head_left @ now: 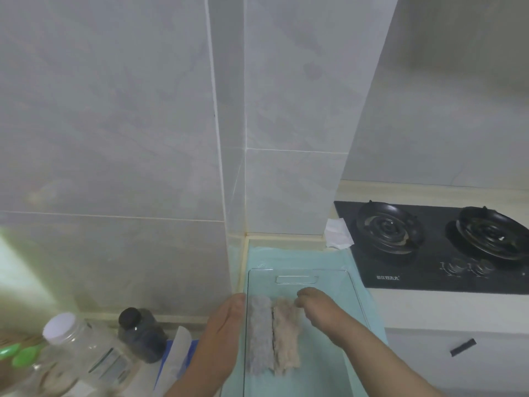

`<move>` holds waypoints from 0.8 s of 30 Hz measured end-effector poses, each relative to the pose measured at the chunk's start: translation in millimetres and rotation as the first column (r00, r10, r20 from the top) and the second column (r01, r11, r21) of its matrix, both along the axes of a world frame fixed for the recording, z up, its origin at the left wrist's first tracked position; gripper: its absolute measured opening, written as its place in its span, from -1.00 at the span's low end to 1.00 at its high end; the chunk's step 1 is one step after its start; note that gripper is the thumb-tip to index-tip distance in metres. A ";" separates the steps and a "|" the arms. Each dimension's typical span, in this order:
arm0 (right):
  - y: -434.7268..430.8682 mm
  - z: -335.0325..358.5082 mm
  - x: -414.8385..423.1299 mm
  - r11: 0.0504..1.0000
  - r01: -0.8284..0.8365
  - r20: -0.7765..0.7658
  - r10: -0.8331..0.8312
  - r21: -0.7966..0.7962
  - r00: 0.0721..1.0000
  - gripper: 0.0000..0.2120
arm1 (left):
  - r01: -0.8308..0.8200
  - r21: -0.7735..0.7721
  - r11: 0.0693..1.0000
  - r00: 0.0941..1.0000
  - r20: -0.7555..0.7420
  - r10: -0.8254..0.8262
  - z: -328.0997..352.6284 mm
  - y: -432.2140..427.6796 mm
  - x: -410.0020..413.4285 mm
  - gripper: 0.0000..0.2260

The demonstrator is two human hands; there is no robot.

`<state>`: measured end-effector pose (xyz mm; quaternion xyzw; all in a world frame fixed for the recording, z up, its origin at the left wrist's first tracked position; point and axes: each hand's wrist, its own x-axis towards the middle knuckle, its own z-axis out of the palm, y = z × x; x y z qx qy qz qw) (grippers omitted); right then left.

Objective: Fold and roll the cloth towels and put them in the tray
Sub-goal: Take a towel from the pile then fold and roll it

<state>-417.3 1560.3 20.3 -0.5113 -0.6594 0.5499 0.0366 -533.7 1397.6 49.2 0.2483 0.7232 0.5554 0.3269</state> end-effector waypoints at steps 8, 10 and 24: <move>-10.8 85.0 20.7 0.997 -0.047 -0.366 0.065 0.058 0.928 -0.85 | -0.102 0.142 0.985 0.995 0.000 0.103 44.7 -4.2 -1.1 -0.63; -11.3 98.7 26.7 0.994 -0.068 -0.431 0.100 0.089 0.897 -0.84 | -0.164 0.188 0.968 0.984 -0.034 0.174 56.6 -11.3 4.6 -0.77; -68.8 146.8 117.4 0.774 -0.567 -0.569 0.611 0.282 0.550 -0.77 | -0.599 0.240 0.764 0.753 -0.154 0.639 105.8 -119.4 198.6 -0.72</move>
